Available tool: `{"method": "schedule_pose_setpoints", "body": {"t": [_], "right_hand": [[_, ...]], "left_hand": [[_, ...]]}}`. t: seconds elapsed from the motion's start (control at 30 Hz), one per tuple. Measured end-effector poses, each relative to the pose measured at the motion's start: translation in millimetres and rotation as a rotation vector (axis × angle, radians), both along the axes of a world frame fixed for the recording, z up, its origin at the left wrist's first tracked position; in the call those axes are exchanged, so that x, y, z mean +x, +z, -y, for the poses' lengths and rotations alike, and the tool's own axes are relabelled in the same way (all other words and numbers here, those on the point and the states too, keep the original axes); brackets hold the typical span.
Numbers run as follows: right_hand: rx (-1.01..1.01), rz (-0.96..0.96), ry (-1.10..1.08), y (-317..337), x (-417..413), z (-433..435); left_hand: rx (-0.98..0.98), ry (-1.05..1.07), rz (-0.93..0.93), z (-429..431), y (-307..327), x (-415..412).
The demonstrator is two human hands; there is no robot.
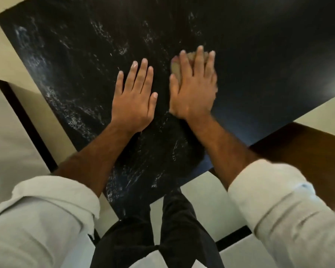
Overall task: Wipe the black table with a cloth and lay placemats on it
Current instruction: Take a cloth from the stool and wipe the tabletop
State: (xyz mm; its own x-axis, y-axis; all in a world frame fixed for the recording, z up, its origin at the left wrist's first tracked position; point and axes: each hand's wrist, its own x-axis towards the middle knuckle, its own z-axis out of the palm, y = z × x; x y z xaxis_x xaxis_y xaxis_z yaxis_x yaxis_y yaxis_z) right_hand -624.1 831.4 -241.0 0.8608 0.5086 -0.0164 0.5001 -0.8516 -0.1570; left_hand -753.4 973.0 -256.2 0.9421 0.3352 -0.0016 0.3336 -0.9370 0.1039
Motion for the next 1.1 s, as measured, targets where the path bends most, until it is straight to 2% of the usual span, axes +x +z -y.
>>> {"method": "schedule_pose_setpoints", "body": {"t": [0.1, 0.17, 0.23, 0.33, 0.43, 0.5, 0.57, 0.63, 0.73, 0.8, 0.93, 1.1], "right_hand": [[0.028, -0.071, 0.111, -1.5, -95.5, 50.3], [-0.014, -0.145, 0.101, 2.6, -150.7, 95.3], [-0.097, -0.168, 0.055, 5.9, -169.9, 131.6], [-0.137, -0.154, -0.096, 6.5, -122.0, 144.2], [-0.066, -0.092, -0.25, 5.3, -54.1, 113.1], [-0.043, -0.072, -0.276, 4.7, -35.0, 81.4], [-0.038, -0.067, -0.222, 4.4, -50.8, 56.5], [-0.021, -0.095, -0.077, 4.0, -94.6, 50.7], [-0.004, -0.16, 0.103, 3.7, -170.2, 83.0], [-0.039, -0.176, 0.083, 5.7, -187.5, 112.8], [-0.123, -0.153, -0.125, 9.0, -119.4, 122.9], [-0.033, -0.062, -0.285, 11.4, 18.4, 34.8]], "left_hand": [[-0.016, -0.009, -0.016, 0.2, 4.4, 0.3], [-0.021, -0.004, -0.019, 0.2, 6.7, 0.9], [-0.024, 0.002, -0.017, 0.1, 8.2, 0.1], [-0.026, -0.002, -0.014, 0.5, 8.9, 0.0], [-0.019, -0.005, -0.008, 0.6, 7.2, -0.3], [-0.009, -0.006, 0.004, 0.4, 5.6, -0.7], [-0.008, -0.006, 0.012, 0.7, 5.5, -1.4], [-0.005, -0.009, 0.009, 2.0, 6.5, -2.1], [0.01, -0.011, -0.001, 1.7, 8.0, 0.2], [0.013, -0.006, 0.001, 0.0, 8.3, 1.5], [0.005, 0.005, 0.008, -1.5, 7.1, 3.8], [0.005, 0.017, 0.004, -1.7, 2.6, 4.7]]}}
